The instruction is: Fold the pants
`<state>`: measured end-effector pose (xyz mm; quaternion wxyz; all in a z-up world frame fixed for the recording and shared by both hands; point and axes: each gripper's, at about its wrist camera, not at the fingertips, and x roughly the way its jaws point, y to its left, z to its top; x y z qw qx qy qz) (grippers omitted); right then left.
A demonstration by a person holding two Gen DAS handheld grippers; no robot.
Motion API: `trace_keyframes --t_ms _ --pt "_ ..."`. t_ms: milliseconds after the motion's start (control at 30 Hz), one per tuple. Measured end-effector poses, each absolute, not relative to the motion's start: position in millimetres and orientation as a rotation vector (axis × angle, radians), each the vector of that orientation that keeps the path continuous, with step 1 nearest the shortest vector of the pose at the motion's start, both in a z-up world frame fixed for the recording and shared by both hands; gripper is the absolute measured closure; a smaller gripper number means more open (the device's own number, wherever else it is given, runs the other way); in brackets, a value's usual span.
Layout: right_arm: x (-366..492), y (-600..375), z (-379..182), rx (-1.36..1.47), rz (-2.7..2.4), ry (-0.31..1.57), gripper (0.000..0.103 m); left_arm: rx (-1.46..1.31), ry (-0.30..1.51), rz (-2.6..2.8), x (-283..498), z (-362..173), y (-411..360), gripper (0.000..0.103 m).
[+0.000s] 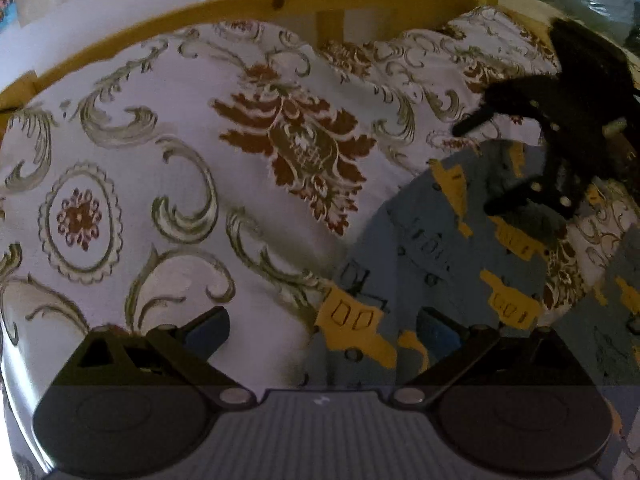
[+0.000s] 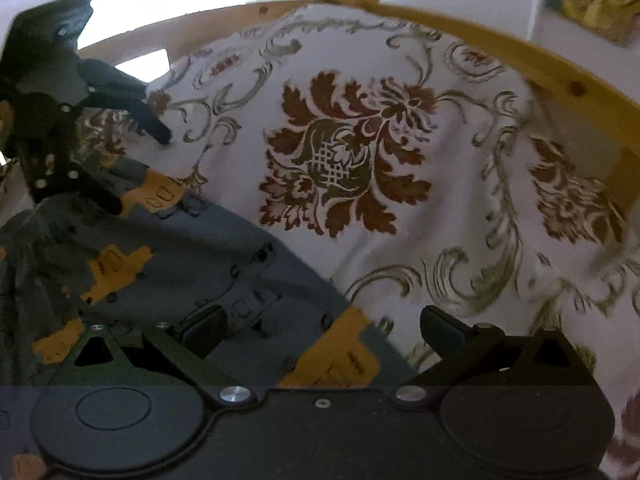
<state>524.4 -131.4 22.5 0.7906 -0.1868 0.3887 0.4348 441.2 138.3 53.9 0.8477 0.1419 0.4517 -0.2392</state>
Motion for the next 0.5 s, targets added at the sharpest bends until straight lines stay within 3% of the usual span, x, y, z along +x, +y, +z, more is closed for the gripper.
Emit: trace_keyframes --t_ms 233,333,433,500 --pt "539.7 -125.2 5.5 -0.474 0.929 0.924 0.002 0.355 0.98 -0.476 435.4 55.0 140.9 0.021" --pt "538.1 -126.9 7.6 -0.45 0.906 0.905 0.021 0.386 0.977 -0.462 434.0 54.7 136.1 0.032" --pt "537.0 -125.2 11.9 -0.454 0.882 0.89 0.041 0.391 0.976 -0.448 434.6 54.6 132.7 0.057" --pt "535.0 -122.7 11.3 -0.495 0.882 0.899 0.064 0.388 0.985 -0.449 435.1 54.5 130.2 0.069"
